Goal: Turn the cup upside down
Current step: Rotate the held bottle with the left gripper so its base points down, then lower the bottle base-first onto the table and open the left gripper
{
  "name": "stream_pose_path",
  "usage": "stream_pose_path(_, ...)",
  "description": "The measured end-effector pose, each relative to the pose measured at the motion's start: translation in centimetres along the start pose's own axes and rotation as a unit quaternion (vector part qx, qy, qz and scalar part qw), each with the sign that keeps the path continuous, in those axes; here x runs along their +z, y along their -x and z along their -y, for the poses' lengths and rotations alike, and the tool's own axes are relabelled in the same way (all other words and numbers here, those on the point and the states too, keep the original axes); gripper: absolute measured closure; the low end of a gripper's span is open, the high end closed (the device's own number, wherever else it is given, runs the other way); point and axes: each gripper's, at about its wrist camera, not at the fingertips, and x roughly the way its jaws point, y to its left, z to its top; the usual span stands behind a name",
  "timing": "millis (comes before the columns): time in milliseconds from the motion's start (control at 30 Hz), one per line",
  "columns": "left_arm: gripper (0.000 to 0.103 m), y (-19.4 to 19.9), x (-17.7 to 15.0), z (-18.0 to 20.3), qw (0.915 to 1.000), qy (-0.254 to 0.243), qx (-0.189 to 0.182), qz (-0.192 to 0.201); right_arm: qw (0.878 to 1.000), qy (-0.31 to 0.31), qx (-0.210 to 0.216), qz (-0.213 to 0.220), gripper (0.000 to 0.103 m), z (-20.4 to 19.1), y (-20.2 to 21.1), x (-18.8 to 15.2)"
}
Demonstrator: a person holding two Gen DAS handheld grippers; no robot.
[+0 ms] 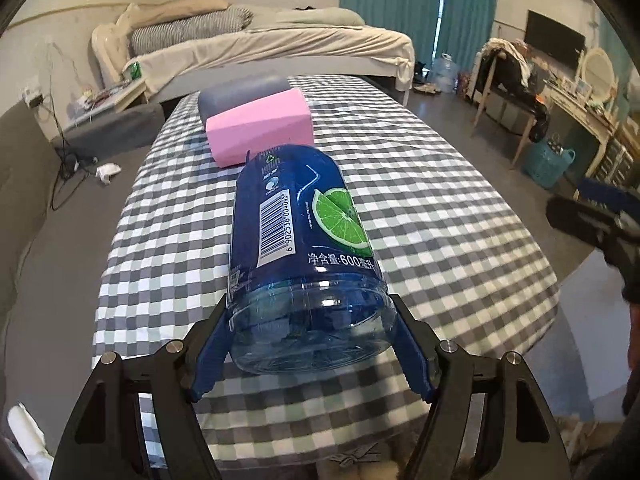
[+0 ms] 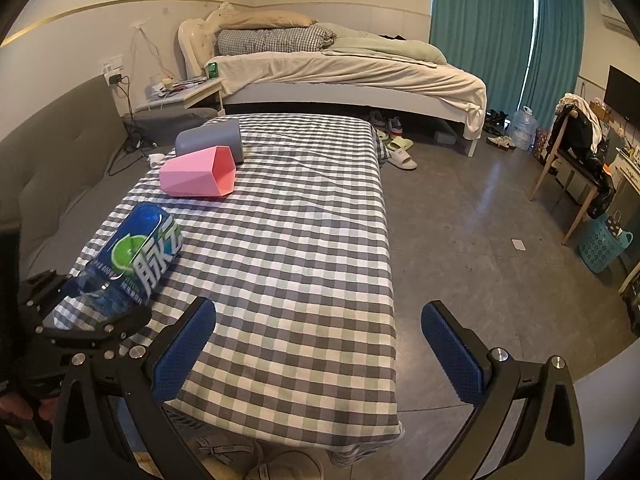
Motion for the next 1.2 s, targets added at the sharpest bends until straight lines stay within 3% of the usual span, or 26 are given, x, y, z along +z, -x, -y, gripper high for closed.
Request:
stream_pose_path(367,0.028,2.6,3.8,-0.1,0.9988,-0.016,-0.012,0.046,1.000,0.002,0.000,-0.002,0.000,-0.2,-0.2,-0.2)
stream_pose_path(933,0.028,-1.0,9.0,-1.3,0.9969,0.002,-0.048,0.063,1.000,0.003,0.001,-0.007,0.000,-0.5,-0.7,-0.3)
stream_pose_path(1033,0.021,-1.3,9.3,-1.5,0.9959,0.003,-0.051,0.074,1.000,0.002,-0.001,-0.010,0.000,-0.5,-0.9,-0.3)
stream_pose_path(1100,0.007,-1.0,8.9,-1.7,0.9956,0.003,-0.039,0.085,1.000,0.002,-0.004,-0.009,0.000,-0.4,-1.0,-0.2)
stream_pose_path(1200,0.006,-1.0,7.6,-2.3,0.9947,0.013,-0.047,0.090,1.000,0.003,-0.007,-0.010,0.000,-0.5,-1.2,-0.1)
